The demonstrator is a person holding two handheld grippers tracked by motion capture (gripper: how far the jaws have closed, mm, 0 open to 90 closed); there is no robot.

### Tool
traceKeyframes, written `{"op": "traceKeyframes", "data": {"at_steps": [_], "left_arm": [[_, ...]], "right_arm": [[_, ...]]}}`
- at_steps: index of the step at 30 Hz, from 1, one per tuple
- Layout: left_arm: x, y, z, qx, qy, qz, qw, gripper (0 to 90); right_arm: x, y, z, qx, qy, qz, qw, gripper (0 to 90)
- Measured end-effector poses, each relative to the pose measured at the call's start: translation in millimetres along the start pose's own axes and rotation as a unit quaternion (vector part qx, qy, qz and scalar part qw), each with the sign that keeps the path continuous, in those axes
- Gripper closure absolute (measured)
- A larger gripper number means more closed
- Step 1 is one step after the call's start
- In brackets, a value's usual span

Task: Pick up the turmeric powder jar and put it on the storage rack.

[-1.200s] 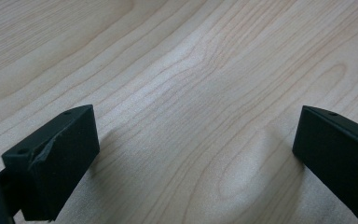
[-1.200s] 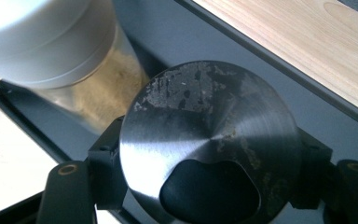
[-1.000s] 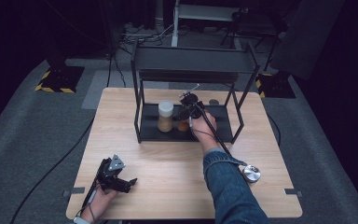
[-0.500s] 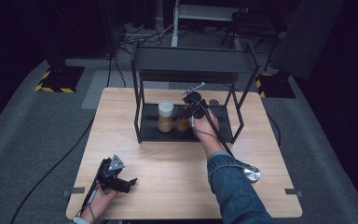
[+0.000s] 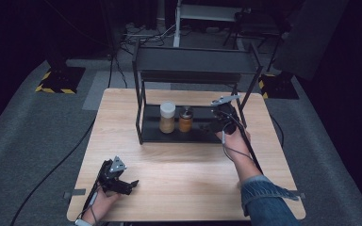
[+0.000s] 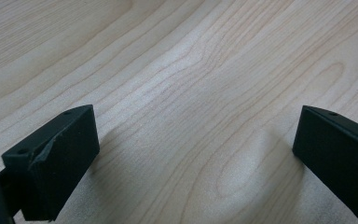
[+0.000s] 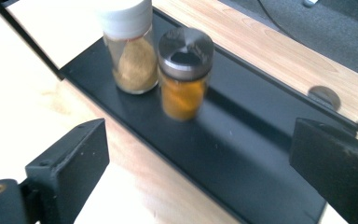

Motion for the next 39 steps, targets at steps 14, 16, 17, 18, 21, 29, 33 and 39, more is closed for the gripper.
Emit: {"op": "traceKeyframes", "data": {"at_steps": [14,16,17,18,21,29,33,39], "left_arm": [[-0.1,0.4,0.1,0.0,0.0,-0.001,1.0,0.0],[-0.1,0.4,0.1,0.0,0.0,-0.001,1.0,0.0],[-0.1,0.4,0.1,0.0,0.0,-0.001,1.0,0.0],[-0.1,0.4,0.0,0.0,0.0,-0.001,1.0,0.0],[-0.1,0.4,0.1,0.0,0.0,-0.001,1.0,0.0],[-0.1,0.4,0.1,0.0,0.0,-0.001,1.0,0.0],[-0.1,0.4,0.1,0.0,0.0,-0.001,1.0,0.0],[-0.2,0.5,0.1,0.0,0.0,-0.001,1.0,0.0]], "right_arm": [[-74.2,14.5,75.1,0.014,0.032,-0.003,0.9994,1.6],[-83.3,15.2,86.9,0.017,0.037,-0.001,0.9992,1.6],[-87.4,15.5,92.2,0.017,0.037,0.002,0.9991,1.6],[-91.3,15.8,97.4,0.019,0.038,0.003,0.9991,1.6],[-101.6,15.7,112.7,0.021,0.04,0.008,0.999,1.5],[-122.2,8.1,146.0,0.021,0.044,0.023,0.9986,1.2],[-129.0,5.6,163.7,0.028,0.051,0.02,0.9981,1.2],[-131.4,0.7,182.9,0.037,0.058,0.017,0.9975,1.1]]}}
Point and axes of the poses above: each handheld gripper's, and its own axes: x roughly forward along the jaws, z roughly out of its underside, y roughly to its right, the point moved 4 cm from there along x, roughly forward along the jaws, and after that the axes turned 3 degrees about -y, right-handed, at the moved point
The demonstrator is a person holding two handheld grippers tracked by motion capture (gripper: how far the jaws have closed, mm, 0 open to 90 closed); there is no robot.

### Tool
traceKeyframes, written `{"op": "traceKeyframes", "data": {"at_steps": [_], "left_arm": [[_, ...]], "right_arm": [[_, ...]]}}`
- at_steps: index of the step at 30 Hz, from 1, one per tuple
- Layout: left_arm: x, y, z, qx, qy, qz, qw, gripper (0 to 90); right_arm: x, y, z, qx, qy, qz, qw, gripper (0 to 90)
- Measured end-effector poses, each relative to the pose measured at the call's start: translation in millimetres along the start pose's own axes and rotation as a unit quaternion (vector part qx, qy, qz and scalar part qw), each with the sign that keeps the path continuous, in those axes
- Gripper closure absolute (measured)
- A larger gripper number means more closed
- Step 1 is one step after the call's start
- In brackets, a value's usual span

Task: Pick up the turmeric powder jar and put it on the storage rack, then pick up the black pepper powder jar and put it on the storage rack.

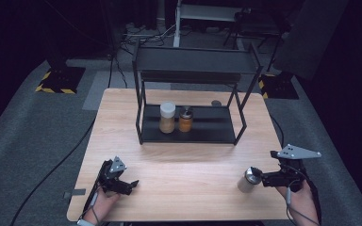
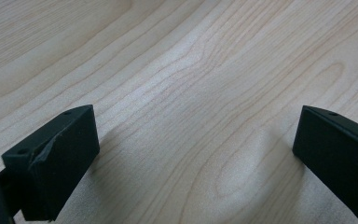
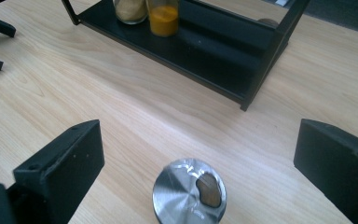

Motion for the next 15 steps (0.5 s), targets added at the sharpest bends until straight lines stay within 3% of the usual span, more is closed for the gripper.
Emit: {"op": "traceKeyframes", "data": {"at_steps": [8,15], "left_arm": [[0.0,0.1,0.0,0.0,0.0,0.0,1.0,0.0],[0.0,0.1,0.0,0.0,0.0,0.0,1.0,0.0]], "right_arm": [[-4.1,-7.3,18.6,-0.002,0.005,-0.008,1.0,1.1],[3.0,-13.9,32.2,-0.001,-0.007,-0.011,0.9999,1.2]]}}
Point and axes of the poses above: each handheld gripper's, and its own axes: x roughly forward along the jaws, z roughly out of its underside, y roughly to its right, the point moved 4 cm from there along x, roughly forward along the jaws, and after that the axes turned 3 degrees about -y, right-handed, at the moved point
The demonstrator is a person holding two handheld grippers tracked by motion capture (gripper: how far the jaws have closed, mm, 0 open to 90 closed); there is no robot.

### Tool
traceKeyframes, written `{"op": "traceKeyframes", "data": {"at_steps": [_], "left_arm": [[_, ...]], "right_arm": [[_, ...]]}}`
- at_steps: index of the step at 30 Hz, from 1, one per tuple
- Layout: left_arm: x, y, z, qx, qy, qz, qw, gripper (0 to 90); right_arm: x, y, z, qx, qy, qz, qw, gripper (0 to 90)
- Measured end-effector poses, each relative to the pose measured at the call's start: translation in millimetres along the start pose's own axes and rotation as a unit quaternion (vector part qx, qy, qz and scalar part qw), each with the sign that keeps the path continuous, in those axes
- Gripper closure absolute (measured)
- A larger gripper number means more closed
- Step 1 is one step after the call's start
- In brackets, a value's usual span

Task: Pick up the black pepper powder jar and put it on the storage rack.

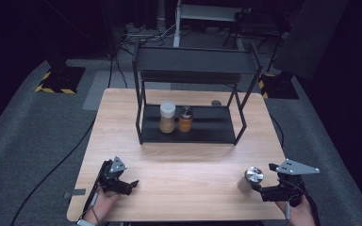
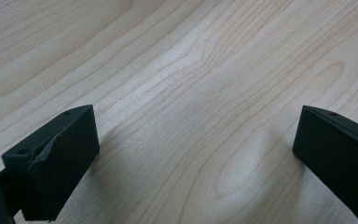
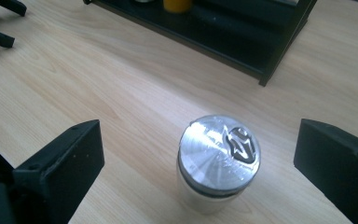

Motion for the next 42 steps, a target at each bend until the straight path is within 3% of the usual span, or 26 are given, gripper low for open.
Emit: {"op": "traceKeyframes", "data": {"at_steps": [14,16,25,33,38,42], "left_arm": [[0.0,0.8,-0.1,-0.002,0.0,-0.001,1.0,0.0],[0.0,0.8,0.0,-0.002,0.0,-0.001,1.0,0.0],[0.0,0.8,-0.1,-0.002,0.0,-0.001,1.0,0.0],[0.0,0.8,-0.1,-0.002,0.0,-0.001,1.0,0.0],[0.0,0.8,0.0,-0.002,0.0,-0.001,1.0,0.0],[0.0,0.8,0.0,-0.002,0.0,-0.001,1.0,0.0]], "right_arm": [[25.7,-4.6,25.0,0.003,-0.027,-0.001,0.9996,0.5],[31.5,-7.0,26.9,0.002,-0.031,0.008,0.9995,0.4],[54.5,1.7,35.7,0.021,-0.038,0.018,0.9989,3.2],[70.5,11.2,40.8,0.037,-0.049,0.02,0.9979,11.7],[80.1,8.1,38.6,0.03,-0.052,0.03,0.9977,15.9],[83.4,10.2,37.1,0.033,-0.052,0.027,0.9977,24.9]]}}
Point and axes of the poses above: each handheld gripper's, and its own axes: x roughly forward along the jaws, z roughly out of its underside, y roughly to its right, the point moved 4 cm from there along x, roughly forward along the jaws, and after that the axes turned 3 degrees about -y, right-handed, at the moved point
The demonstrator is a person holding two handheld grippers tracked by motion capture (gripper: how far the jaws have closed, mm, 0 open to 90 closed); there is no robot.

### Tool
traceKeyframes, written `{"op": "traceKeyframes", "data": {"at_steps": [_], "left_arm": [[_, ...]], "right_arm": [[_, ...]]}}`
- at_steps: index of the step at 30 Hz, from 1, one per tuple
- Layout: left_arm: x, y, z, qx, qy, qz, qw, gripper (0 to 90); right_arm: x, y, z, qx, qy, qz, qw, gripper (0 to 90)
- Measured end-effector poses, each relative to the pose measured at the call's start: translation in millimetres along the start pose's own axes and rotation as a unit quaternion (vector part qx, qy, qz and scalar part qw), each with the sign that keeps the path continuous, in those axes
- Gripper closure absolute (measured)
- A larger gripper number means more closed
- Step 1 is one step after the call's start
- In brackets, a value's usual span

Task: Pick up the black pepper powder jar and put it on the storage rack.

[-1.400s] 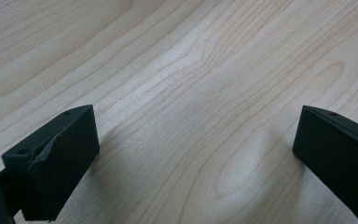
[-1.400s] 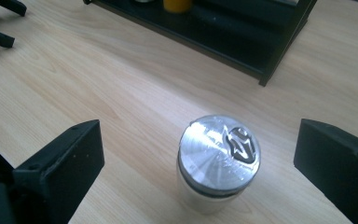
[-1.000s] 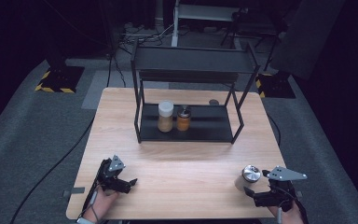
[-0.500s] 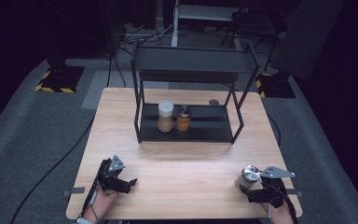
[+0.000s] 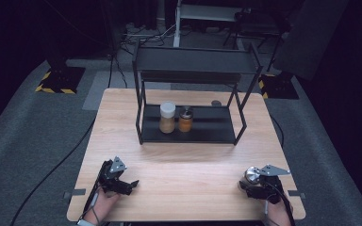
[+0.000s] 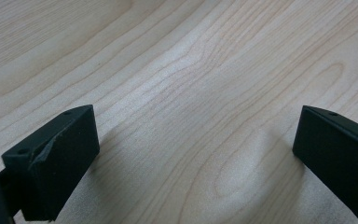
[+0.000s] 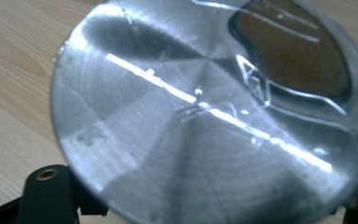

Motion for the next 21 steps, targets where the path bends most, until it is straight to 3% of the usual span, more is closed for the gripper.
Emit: {"op": "traceKeyframes", "data": {"at_steps": [1,4,11,21], "left_arm": [[0.0,0.0,-0.1,0.0,0.0,0.0,1.0,0.0],[0.0,0.1,-0.1,0.0,0.0,0.0,1.0,0.0],[0.0,0.1,0.0,0.0,0.0,0.0,1.0,0.0],[2.2,2.8,-2.2,-0.007,0.001,-0.006,1.0,0.0]], "right_arm": [[-0.5,-0.1,0.0,0.0,0.001,-0.002,1.0,29.4],[-1.2,-2.1,-1.7,-0.004,-0.001,0.004,1.0,29.9],[-7.2,-1.2,-11.0,-0.005,0.0,-0.007,1.0,30.0],[-24.7,-0.1,-53.1,-0.025,0.003,-0.008,0.9996,30.0]]}}
Point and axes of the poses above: each handheld gripper's, and its own axes: x roughly forward along the jaws, z roughly out of its underside, y roughly to its right, the point moved 4 cm from there along x, roughly forward along the jaws, and after that the axes turned 3 degrees about -y, right-handed, at the moved point
